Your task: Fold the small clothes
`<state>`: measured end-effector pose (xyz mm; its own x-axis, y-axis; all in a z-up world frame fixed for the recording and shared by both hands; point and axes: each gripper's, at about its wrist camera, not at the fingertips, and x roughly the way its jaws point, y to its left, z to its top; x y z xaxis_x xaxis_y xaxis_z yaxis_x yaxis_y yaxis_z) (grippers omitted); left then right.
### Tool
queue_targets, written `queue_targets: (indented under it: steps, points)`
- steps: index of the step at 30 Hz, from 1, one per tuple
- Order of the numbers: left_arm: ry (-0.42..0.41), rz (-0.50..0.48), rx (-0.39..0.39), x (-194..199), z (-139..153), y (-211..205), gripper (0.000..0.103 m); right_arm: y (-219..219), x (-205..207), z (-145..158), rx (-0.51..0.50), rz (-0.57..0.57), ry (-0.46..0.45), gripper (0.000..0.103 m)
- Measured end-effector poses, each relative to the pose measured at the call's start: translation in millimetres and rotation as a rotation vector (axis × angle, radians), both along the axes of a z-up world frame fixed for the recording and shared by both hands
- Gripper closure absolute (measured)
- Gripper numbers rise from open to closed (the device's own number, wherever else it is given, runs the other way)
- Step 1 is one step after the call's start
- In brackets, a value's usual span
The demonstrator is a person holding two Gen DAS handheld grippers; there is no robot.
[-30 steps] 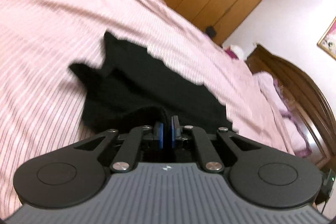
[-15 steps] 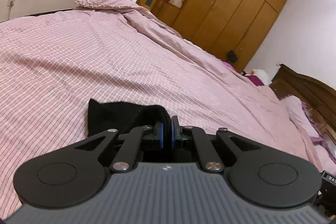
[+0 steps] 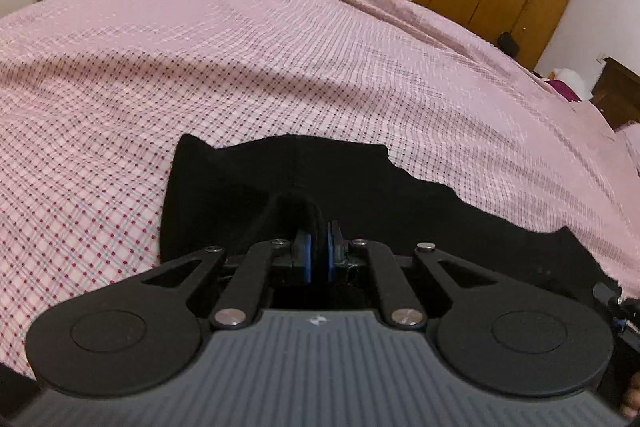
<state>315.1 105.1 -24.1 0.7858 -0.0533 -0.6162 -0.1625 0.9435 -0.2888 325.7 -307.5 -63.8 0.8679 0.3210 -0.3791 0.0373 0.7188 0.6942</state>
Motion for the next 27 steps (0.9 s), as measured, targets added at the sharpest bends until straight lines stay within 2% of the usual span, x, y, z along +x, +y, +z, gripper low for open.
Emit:
queue_targets:
  steps: [3, 4, 6, 7, 8, 9, 11, 15, 20, 24, 27]
  points:
    - [-0.005, -0.024, 0.04, -4.0, 5.0, -4.1, 0.093, -0.4, -4.6, 3.8, -0.009, 0.022, -0.015, 0.083]
    - [-0.006, -0.03, 0.044, -5.7, 8.0, -4.5, 0.091, -1.6, -6.5, 7.4, -0.012, 0.036, -0.012, 0.078]
    - [-0.019, -0.036, 0.044, -12.2, 15.7, -4.3, 0.085, -4.6, -12.5, 15.7, -0.022, 0.052, -0.014, 0.064]
    - [-0.034, -0.036, 0.043, -16.3, 20.0, -2.6, 0.082, -6.9, -18.0, 21.3, -0.035, 0.048, -0.026, 0.05]
    - [-0.047, -0.032, 0.043, -20.8, 25.7, -1.7, 0.079, -10.6, -24.3, 26.1, -0.045, 0.031, -0.048, 0.044]
    - [-0.059, -0.018, 0.048, -23.9, 32.0, -1.3, 0.077, -15.5, -28.8, 30.4, -0.05, 0.01, -0.074, 0.043]
    - [-0.086, 0.022, 0.06, -31.3, 42.4, 1.1, 0.063, -27.6, -36.0, 38.2, -0.064, -0.034, -0.106, 0.041]
    - [-0.125, 0.021, 0.035, -46.6, 61.0, 3.4, 0.055, -41.6, -38.2, 48.0, -0.113, -0.016, -0.106, 0.041]
    - [-0.131, -0.079, 0.059, -60.2, 72.6, -12.8, 0.052, -40.7, -26.2, 54.1, -0.237, 0.051, -0.097, 0.041]
    - [-0.091, -0.203, 0.003, -62.5, 67.9, -31.5, 0.052, -36.5, -8.9, 52.8, -0.266, 0.137, -0.061, 0.041]
    - [-0.053, -0.282, 0.01, -58.1, 56.4, -48.7, 0.052, -28.9, -5.0, 52.4, -0.288, 0.192, -0.065, 0.041]
